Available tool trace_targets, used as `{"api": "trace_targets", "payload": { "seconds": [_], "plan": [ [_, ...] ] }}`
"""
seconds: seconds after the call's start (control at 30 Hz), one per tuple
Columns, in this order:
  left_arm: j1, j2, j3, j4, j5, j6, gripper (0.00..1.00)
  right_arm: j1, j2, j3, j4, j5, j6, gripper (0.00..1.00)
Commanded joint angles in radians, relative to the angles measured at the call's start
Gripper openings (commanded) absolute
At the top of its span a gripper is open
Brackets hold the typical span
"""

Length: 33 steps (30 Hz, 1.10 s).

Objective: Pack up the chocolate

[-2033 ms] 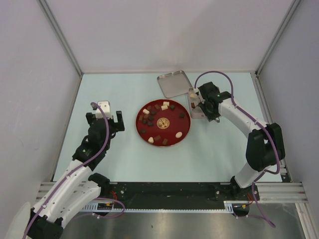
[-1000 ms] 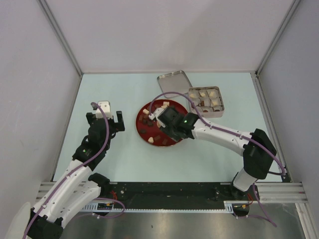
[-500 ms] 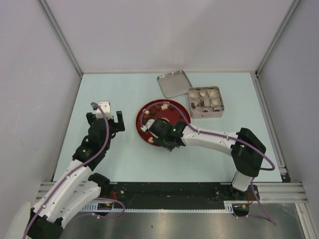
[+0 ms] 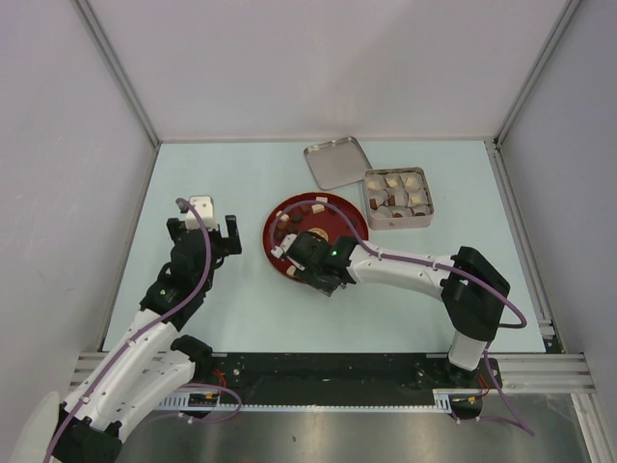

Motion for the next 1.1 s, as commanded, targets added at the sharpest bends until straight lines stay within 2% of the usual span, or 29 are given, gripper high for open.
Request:
{"api": "trace_targets", "payload": {
  "seconds": [0.0, 0.23, 0.33, 0.47, 0.57, 0.87, 1.07],
  "plan": [
    [-0.003, -0.011, 0.000, 0.024, -0.003, 0.016, 1.00, 0.006, 0.016, 0.007, 0.015, 0.009, 0.008, 0.45],
    [-0.003, -0.007, 0.000, 0.024, -0.004, 0.016, 1.00, -0.004, 0.024, 0.007, 0.029, 0.038, 0.018, 0.41],
    [-0.003, -0.005, 0.000, 0.024, -0.004, 0.016, 1.00, -0.012, 0.019, 0.007, 0.035, 0.052, 0.018, 0.36],
    [-0.003, -0.005, 0.000, 0.024, -0.007, 0.018, 1.00, -0.029, -0.007, 0.007, 0.032, 0.067, 0.015, 0.22],
    [-0.003, -0.003, 0.000, 0.026, -0.006, 0.018, 1.00, -0.055, -0.040, 0.007, 0.029, 0.079, 0.011, 0.18],
    [-0.003, -0.002, 0.000, 0.027, -0.007, 0.018, 1.00, -0.194, -0.171, 0.006, 0.005, 0.084, -0.001, 0.15],
    [-0.003, -0.003, 0.000, 0.026, -0.007, 0.019, 1.00, -0.356, -0.229, 0.006, -0.019, 0.078, -0.008, 0.15]
  ]
}}
